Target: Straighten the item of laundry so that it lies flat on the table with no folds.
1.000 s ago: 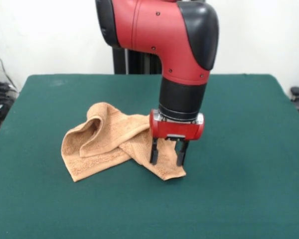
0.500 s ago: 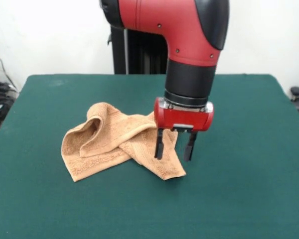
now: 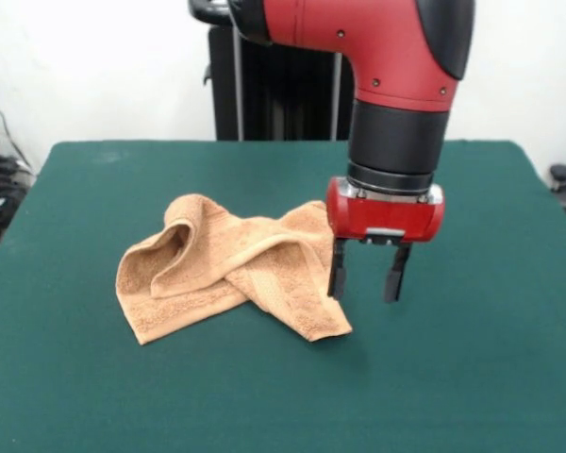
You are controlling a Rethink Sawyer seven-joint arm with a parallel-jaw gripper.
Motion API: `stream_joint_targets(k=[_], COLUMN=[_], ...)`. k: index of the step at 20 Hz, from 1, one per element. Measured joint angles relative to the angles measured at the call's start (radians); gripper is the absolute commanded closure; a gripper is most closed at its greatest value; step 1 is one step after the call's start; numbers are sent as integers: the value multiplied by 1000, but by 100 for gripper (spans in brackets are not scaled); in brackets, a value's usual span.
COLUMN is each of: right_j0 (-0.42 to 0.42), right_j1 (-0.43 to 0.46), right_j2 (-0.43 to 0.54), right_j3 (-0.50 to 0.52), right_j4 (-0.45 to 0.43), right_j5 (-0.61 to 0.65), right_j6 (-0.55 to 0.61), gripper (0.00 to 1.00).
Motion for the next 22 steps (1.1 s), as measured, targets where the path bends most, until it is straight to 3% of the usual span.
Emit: stream_joint_targets(k=[22], right_j0=[-33], right_j1=[9], right_j2=[7], right_j3=[0], right_j4=[2], right_j5=[0], right_j6=[0], gripper=[0])
